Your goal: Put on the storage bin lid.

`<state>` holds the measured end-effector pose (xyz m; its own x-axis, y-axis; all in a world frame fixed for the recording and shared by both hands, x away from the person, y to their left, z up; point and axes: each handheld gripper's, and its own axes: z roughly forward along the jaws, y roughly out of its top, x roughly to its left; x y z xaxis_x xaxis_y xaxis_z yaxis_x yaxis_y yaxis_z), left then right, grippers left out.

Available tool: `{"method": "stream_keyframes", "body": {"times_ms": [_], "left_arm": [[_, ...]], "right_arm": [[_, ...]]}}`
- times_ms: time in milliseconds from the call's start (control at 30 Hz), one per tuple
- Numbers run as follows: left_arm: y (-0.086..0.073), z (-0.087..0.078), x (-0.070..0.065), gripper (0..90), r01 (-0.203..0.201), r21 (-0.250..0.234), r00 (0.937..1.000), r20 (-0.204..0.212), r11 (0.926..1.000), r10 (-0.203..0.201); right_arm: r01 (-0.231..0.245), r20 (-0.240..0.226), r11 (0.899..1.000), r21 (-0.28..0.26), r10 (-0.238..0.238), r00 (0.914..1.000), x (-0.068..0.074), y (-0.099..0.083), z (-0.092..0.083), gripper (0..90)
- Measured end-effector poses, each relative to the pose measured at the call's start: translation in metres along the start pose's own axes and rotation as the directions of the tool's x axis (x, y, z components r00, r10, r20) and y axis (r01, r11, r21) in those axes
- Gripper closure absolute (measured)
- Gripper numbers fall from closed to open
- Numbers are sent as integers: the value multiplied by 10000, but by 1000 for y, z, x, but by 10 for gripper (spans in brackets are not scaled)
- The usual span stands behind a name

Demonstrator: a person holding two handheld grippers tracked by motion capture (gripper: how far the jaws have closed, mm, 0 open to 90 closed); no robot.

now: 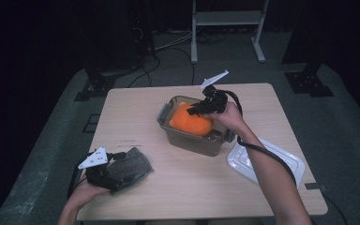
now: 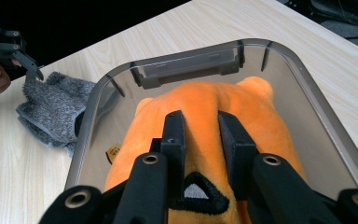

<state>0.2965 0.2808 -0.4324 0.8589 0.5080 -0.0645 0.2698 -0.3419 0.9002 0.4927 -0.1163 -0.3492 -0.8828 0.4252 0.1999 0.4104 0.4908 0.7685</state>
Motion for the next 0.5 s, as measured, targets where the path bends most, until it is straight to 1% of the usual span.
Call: {"method": "stream_keyframes", "body": {"times_ms": [167, 300, 500], "left_arm": [[0, -1, 0, 61, -2, -13, 10000, -20, 10000, 2], [0, -1, 0, 61, 27, -32, 10000, -25, 10000, -27], [-1, -1, 1, 61, 30, -14, 10000, -33, 10000, -30]], "right_arm": [[-43, -36, 9999, 104, 43, 10000, -1, 0, 5, 731], [-173, -84, 9997, 163, 175, 9998, -2, -1, 7, 726], [-202, -120, 9994, 296, 205, 9997, -2, -2, 10, 721]]}}
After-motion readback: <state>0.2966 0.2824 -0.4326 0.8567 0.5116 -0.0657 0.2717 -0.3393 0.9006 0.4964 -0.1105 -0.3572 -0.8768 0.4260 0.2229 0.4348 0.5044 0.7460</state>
